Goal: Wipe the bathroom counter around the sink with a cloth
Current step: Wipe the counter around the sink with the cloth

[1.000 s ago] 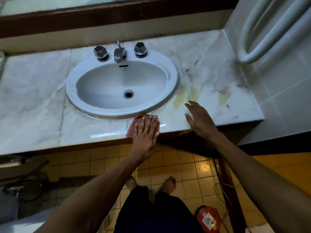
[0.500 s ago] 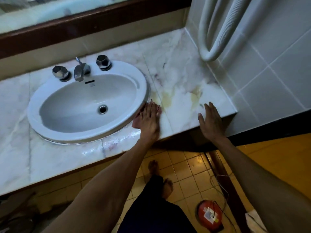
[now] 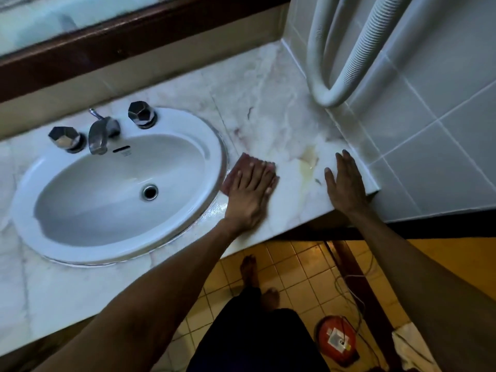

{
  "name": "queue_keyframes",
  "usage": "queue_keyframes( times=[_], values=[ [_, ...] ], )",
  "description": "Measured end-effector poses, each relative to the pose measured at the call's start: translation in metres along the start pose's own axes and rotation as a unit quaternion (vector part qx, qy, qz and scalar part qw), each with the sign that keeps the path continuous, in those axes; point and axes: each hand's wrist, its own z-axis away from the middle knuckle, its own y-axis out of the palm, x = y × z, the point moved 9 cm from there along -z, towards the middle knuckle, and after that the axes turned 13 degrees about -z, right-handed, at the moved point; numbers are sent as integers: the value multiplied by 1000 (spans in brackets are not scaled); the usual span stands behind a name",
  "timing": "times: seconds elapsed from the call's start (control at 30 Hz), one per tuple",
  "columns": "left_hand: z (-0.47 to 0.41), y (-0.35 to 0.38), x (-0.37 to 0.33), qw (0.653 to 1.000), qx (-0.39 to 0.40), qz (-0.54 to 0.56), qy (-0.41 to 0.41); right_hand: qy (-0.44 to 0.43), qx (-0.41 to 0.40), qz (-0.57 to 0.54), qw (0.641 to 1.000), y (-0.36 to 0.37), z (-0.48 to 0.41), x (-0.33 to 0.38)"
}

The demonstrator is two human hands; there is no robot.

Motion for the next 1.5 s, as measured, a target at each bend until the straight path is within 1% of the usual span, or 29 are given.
queue_keyframes(
  times=[0.1,0.17,0.27,0.3,0.37,0.4,0.47,0.53,0.63,0.73,0.8,0.9,1.0,1.03,1.07,1.1,1.13,1.2,1.23,1.3,1.33,1.4,1.5],
  values=[
    [46,2,-10,999,19,-19,23,-8,1,17,1000,-1,-5,-1],
    [42,3,3,999,33,-34,26,-17,5,34,999,1,-4,-4],
    [-8,5,27,998,42,-42,4,-30,8,41,999,2,-1,-7],
    [-29,3,30,998,47,-37,-19,-34,9,40,999,2,-1,-9],
    [-66,1,28,994,66,-12,-90,-42,18,35,998,2,0,-12],
    [-79,2,20,992,76,-6,-104,-47,22,35,998,2,0,-14],
    [-90,5,-6,995,71,-5,-74,-61,25,38,997,0,-1,-16],
    [-69,8,-34,998,50,6,-29,-69,27,41,996,-1,-2,-16],
    [7,10,-62,999,32,-14,-19,-75,36,39,996,-1,1,-18],
    [80,10,-48,998,51,-44,-15,-82,30,38,995,-1,2,-18],
    [100,5,-17,995,56,-64,-43,-81,27,37,996,-1,3,-19],
    [83,0,14,989,46,-61,-127,-88,36,41,995,0,6,-21],
    [47,6,4,969,21,-47,-241,-105,32,58,992,-2,14,-25],
    [36,10,-5,962,14,-37,-270,-111,31,64,991,-3,18,-27],
    [27,14,-19,959,12,-27,-282,-118,31,68,990,-4,22,-29],
    [19,17,-36,963,11,-19,-269,-125,33,70,989,-6,25,-31],
    [16,20,-57,972,10,-14,-235,-130,40,70,988,-7,28,-32],
    [24,24,-94,992,19,-11,-127,-134,57,64,987,-9,29,-33],
    [36,23,-103,997,22,-6,-78,-134,61,61,987,-11,29,-33],
    [65,20,-98,999,28,-7,-18,-136,64,55,987,-14,29,-31],
    [78,17,-88,999,33,-11,-6,-137,66,52,987,-14,29,-30],
    [92,13,-59,999,37,-2,-20,-138,66,46,987,-16,30,-31],
    [71,13,-32,993,30,-3,-112,-133,71,44,988,-17,34,-34]
  ],
)
